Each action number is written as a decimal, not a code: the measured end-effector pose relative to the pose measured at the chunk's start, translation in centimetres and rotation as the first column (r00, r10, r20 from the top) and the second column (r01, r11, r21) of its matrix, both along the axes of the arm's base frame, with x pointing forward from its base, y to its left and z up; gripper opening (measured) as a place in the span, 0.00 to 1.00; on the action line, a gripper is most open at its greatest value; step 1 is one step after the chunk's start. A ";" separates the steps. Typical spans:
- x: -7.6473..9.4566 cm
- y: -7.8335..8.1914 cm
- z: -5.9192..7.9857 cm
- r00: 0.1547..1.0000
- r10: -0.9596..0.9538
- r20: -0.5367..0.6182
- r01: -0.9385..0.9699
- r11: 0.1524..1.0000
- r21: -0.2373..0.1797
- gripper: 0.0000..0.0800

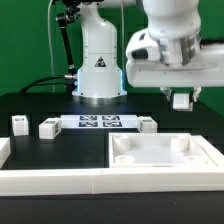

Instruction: Assemble square table

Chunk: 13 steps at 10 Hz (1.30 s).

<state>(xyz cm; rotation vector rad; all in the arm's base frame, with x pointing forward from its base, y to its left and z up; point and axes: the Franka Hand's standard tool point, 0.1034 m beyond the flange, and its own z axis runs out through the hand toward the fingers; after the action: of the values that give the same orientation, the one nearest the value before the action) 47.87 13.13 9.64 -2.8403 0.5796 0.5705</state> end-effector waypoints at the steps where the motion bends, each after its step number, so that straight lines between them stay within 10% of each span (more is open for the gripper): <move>1: 0.6 -0.4 1.2 0.997 0.026 0.067 -0.024 0.999 -0.027 0.36; 13: 4.2 0.3 3.1 0.794 0.142 0.591 -0.056 0.985 -0.161 0.36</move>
Offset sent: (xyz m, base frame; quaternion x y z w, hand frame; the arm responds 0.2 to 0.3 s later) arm 0.0000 0.0000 0.0000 0.0000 0.1938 0.0000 0.9810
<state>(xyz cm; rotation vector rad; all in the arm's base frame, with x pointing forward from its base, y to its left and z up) 52.02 13.38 12.70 -2.9445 0.3534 -0.3900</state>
